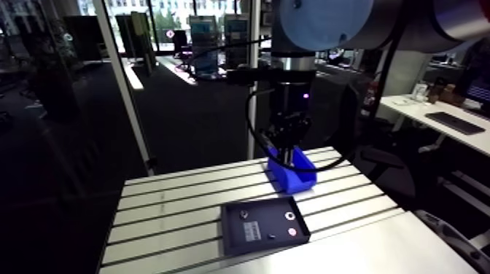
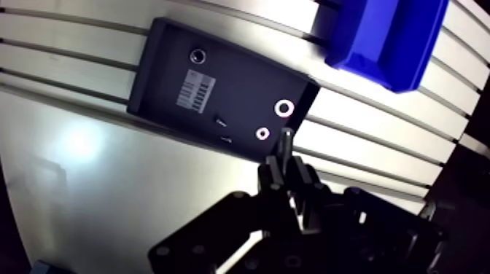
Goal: Pick up the M10 bolt from the tray and put it into the blue bin.
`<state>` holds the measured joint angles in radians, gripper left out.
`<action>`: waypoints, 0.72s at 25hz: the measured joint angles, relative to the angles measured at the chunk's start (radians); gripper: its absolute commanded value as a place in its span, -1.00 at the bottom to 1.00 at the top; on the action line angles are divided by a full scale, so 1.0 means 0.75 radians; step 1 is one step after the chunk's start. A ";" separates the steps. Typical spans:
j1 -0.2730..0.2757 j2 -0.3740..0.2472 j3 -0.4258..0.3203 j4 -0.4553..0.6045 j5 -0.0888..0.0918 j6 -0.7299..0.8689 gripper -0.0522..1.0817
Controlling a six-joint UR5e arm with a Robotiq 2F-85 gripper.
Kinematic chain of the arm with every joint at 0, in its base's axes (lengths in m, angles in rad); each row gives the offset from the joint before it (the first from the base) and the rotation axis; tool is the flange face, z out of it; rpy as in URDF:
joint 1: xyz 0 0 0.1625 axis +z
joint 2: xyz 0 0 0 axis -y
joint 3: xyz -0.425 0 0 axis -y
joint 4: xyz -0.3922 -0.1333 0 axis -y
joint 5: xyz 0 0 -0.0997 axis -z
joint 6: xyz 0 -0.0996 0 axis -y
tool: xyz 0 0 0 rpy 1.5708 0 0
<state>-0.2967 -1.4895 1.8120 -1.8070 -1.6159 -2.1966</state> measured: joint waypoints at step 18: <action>-0.157 -0.021 -0.195 0.127 0.003 -1.211 0.91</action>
<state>-0.4142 -1.5055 1.6654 -1.7117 -1.6136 -3.1050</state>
